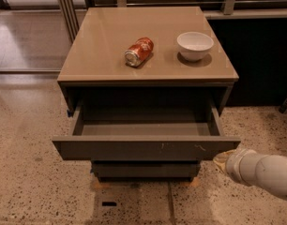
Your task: Close top drawer
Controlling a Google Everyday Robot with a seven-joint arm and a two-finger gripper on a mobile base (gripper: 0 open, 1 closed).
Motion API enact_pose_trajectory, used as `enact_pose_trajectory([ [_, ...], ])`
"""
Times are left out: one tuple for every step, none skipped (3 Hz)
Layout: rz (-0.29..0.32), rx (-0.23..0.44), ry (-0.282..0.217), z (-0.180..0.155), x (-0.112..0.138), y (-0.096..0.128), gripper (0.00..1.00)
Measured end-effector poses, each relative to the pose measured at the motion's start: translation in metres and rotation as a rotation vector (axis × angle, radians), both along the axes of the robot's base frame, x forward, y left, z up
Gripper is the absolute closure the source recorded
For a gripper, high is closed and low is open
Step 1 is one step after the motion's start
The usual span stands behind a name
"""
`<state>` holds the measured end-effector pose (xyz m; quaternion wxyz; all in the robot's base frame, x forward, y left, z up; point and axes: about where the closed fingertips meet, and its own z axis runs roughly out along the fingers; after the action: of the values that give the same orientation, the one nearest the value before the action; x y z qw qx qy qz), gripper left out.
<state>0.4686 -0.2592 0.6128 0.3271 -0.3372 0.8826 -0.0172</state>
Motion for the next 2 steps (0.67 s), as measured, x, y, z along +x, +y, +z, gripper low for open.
enact_pose_trajectory([
  [-0.041,-0.083,-0.141,0.032,0.0218,-0.021,1.0],
  [-0.045,-0.087,-0.161,0.0364,0.0259,-0.0221,1.0],
])
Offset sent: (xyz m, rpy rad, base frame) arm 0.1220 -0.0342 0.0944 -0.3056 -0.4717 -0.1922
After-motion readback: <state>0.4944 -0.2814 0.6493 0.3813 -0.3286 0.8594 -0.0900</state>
